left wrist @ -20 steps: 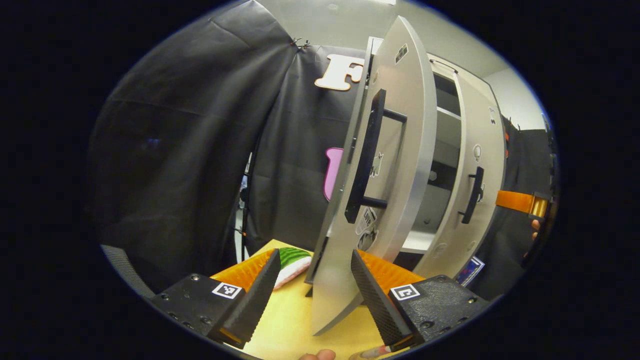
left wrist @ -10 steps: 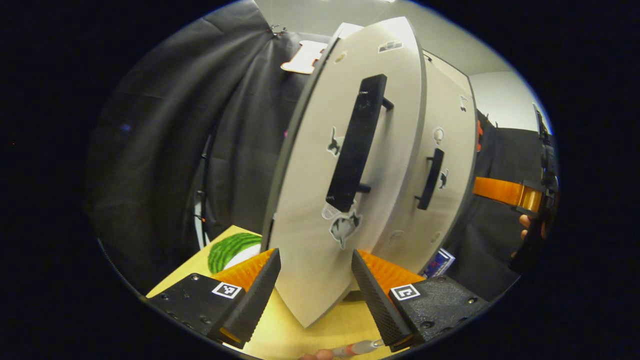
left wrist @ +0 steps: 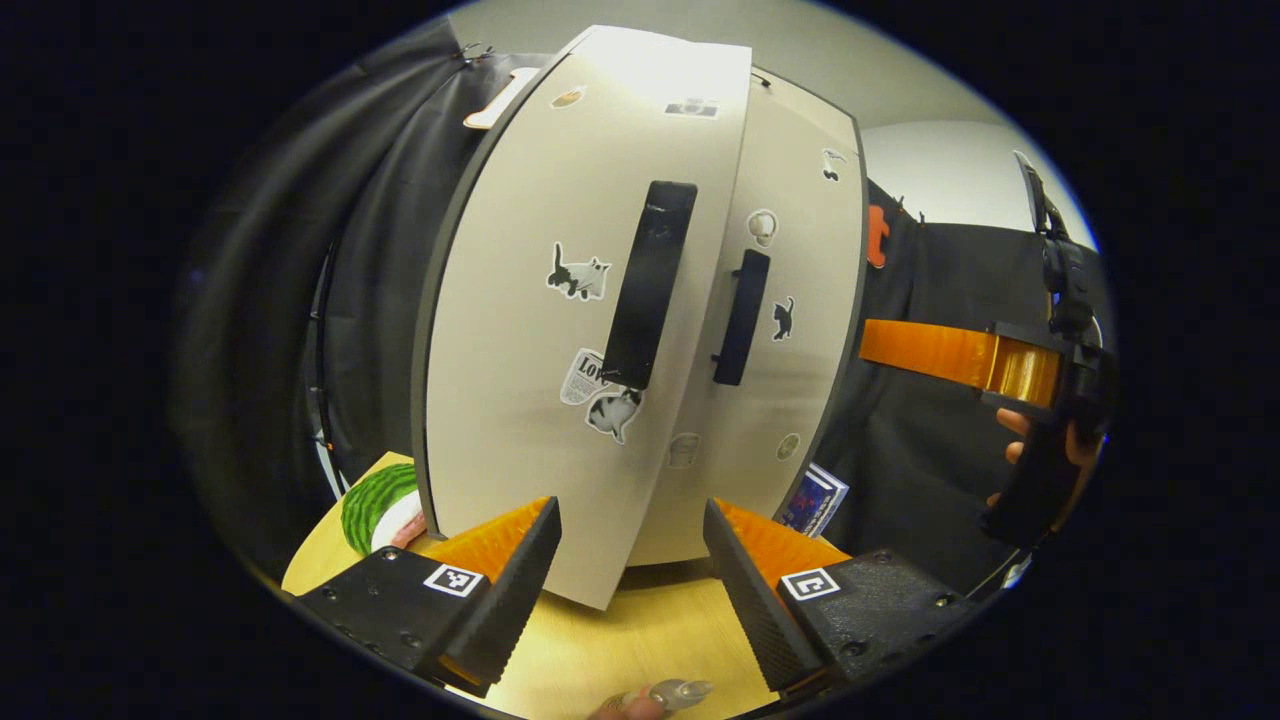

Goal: Grasp the bottle in the cabinet with the left hand and place it on the coaster, then close the right door with the right hand and the left door with the left hand.

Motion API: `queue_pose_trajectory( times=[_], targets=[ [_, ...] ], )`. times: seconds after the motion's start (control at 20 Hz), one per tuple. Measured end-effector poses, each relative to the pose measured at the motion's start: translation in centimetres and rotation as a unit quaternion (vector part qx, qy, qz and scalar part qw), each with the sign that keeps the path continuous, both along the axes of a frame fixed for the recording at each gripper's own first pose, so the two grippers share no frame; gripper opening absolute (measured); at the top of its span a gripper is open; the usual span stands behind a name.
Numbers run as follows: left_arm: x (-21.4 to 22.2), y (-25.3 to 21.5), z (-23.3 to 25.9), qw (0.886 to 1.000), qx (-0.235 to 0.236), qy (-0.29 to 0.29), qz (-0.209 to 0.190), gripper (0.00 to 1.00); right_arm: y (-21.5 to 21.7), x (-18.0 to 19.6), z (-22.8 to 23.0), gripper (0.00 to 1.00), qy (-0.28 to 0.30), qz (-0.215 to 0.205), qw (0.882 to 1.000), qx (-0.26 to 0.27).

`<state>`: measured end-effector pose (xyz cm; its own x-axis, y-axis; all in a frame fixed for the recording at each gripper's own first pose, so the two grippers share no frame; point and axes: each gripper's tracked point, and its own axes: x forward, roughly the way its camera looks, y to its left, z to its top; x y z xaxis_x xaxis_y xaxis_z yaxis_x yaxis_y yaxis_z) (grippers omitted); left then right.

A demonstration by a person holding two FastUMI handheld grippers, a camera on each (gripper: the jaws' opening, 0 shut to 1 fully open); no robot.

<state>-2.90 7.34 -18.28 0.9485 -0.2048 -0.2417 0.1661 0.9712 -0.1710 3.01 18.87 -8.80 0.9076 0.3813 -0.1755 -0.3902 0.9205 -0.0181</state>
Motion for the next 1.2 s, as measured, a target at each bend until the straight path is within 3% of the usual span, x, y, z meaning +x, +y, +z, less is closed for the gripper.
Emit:
queue_pose_trajectory(
  times=[0.75, 1.2],
  targets=[
    [0.3, -0.2, 1.6, 0.999, 0.032, -0.017, 0.005, 0.93, -2.1, -0.1, -0.9, 0.97, 0.010, -0.011, 1.000, 0.012],
    [3.0, -4.4, 9.2, 0.997, 0.039, -0.058, 0.016, 0.93, -7.6, 0.7, 3.0, 0.96, -0.029, -0.038, 0.999, -0.001]
  ],
)
